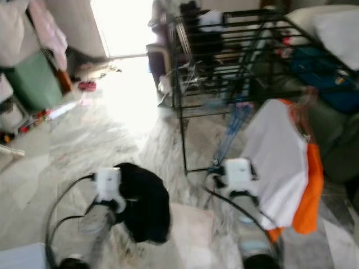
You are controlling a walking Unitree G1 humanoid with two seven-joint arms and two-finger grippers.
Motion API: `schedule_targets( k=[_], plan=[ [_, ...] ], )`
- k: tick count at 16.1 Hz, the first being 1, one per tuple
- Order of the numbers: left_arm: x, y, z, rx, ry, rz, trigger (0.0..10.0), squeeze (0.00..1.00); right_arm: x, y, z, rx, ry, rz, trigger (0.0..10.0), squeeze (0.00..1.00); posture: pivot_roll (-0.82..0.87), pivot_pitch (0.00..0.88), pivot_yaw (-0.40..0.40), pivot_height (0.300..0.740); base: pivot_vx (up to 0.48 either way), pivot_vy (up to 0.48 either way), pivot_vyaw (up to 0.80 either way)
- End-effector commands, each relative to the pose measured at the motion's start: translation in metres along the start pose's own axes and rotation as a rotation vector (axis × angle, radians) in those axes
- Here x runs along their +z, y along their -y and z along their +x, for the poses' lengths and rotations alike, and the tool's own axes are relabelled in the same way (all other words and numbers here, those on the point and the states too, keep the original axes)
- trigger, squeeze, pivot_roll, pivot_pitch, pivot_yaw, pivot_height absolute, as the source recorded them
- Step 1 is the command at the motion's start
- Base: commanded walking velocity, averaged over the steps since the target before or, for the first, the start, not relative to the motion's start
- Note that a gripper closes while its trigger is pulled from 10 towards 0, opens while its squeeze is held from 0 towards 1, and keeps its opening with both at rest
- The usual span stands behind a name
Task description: Hang hanger
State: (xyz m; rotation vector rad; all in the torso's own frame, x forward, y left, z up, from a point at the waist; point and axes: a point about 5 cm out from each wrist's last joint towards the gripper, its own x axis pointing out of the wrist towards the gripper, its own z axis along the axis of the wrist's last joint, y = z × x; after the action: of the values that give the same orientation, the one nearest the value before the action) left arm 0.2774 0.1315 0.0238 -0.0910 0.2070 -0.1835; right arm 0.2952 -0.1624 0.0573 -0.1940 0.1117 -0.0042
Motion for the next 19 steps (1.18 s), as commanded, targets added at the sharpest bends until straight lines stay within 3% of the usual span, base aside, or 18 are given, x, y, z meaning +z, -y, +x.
schedule_targets(
  k=[1,5,11,16,19],
  plan=[
    [0.0077,0.0036,0.0024,-0.017,0.042,-0.001,10.0,0.00,0.0017,0.0084,0.0022,-0.022,-0.001,-0.003,10.0,0.00,-0.16,0.000,0.072,0.740,0.000,0.000,0.00],
    [0.0099,0.0062,0.0022,-0.046,0.058,-0.018,10.0,0.00,0.0013,0.0078,0.0020,-0.025,-0.004,-0.003,10.0,0.00,-0.16,0.000,0.074,0.740,0.000,0.000,0.00],
    [0.0111,0.0085,0.0020,-0.076,0.063,-0.025,10.0,0.00,0.0019,0.0072,0.0030,-0.028,-0.003,0.003,10.0,0.00,-0.16,0.000,0.076,0.740,0.298,0.000,-0.71],
    [0.0107,0.0087,0.0022,-0.076,0.059,-0.026,10.0,0.00,0.0022,0.0062,0.0028,-0.022,0.001,-0.002,10.0,0.00,-0.16,0.000,0.075,0.740,0.358,0.000,0.00],
    [0.0105,0.0035,0.0011,-0.017,0.059,-0.011,10.0,0.00,0.0027,0.0062,0.0017,-0.013,0.009,-0.018,10.0,0.00,-0.16,0.000,0.075,0.740,0.000,0.000,0.00]
  ],
)
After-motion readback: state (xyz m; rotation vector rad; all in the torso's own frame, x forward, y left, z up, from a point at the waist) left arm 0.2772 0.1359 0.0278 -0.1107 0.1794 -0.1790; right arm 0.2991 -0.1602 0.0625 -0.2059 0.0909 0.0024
